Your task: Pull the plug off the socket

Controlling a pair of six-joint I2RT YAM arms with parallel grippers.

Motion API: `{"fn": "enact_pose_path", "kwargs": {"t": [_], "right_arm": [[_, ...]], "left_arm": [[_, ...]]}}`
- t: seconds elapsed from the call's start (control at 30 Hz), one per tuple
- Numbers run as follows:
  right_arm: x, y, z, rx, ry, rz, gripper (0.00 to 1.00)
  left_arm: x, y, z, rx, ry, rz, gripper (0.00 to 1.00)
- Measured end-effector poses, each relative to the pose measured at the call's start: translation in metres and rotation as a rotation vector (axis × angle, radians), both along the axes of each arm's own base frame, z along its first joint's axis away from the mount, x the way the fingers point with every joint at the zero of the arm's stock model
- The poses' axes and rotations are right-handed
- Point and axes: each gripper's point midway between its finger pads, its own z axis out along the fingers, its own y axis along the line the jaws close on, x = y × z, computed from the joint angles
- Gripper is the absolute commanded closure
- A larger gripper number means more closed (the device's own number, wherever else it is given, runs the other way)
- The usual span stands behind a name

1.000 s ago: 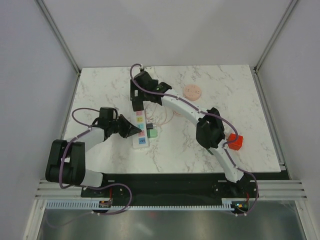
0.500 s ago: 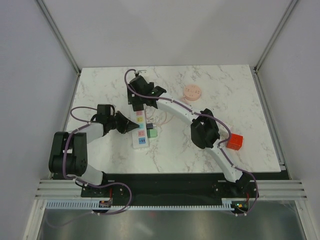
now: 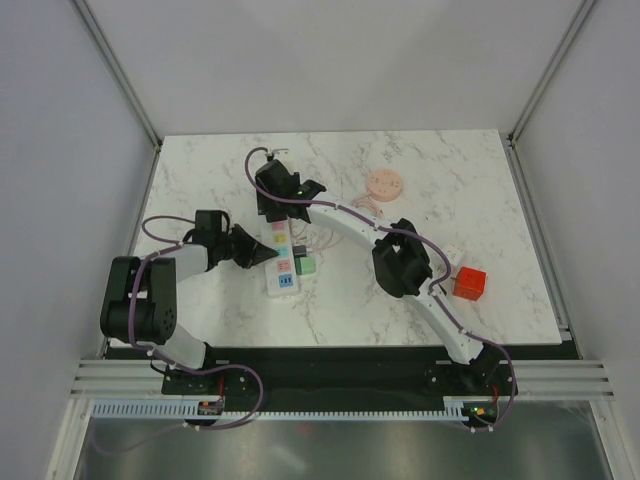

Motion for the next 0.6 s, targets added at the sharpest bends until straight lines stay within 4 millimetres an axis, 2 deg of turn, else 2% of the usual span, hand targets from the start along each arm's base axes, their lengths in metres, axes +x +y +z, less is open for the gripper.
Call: {"fn": "enact_pose_path", "kwargs": {"t": [0.07,0.2,0.27,0.4,0.5,0.6], "right_arm": [[-0.0003,0.0009,0.0002,0.000,-0.002,0.000,0.50],[-0.0005,0.0013,0.0002,-0.003,-0.005,0.000,0.72],[-0.0014,0.0021,0.0004,-0.005,-0.008,-0.002,0.76],[-0.0023,0.0026,0.0010,-0.014,-0.018,-0.008,0.93],[-0.0024,0.0024,0.0012,-0.016,-0.021,-0.013,1.00],[-0.0035,0.0020,0.0003,-0.011,-0.015,-0.019,1.00]], "left_arm": [[-0.0001,0.0002,-0.0022,0.002,0.006,0.001,0.98],[-0.0011,0.0005,-0.0076,0.003,0.024,0.003,0.98],[-0.0012,0.0004,-0.0083,0.002,0.028,0.005,0.98],[-0.0007,0.0009,-0.0086,0.004,0.029,0.011,0.98],[-0.0007,0.0009,-0.0086,0.004,0.029,0.011,0.98],[-0.0009,0.0008,-0.0081,0.002,0.033,0.011,0.98]]}}
